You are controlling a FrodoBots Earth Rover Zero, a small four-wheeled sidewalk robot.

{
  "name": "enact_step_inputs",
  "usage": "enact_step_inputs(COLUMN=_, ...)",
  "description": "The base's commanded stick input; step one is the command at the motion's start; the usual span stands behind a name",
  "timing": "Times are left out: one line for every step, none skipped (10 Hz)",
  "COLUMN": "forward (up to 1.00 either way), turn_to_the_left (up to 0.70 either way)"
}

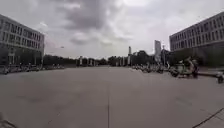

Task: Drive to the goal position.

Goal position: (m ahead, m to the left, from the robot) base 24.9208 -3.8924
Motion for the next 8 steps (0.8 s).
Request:
enact_step_inputs(forward=0.70, turn_to_the_left=0.00)
enact_step_inputs(forward=0.70, turn_to_the_left=0.00)
enact_step_inputs(forward=0.70, turn_to_the_left=0.00)
enact_step_inputs(forward=0.70, turn_to_the_left=0.00)
enact_step_inputs(forward=0.70, turn_to_the_left=0.00)
enact_step_inputs(forward=0.70, turn_to_the_left=0.00)
enact_step_inputs(forward=0.70, turn_to_the_left=0.00)
enact_step_inputs(forward=0.70, turn_to_the_left=0.00)
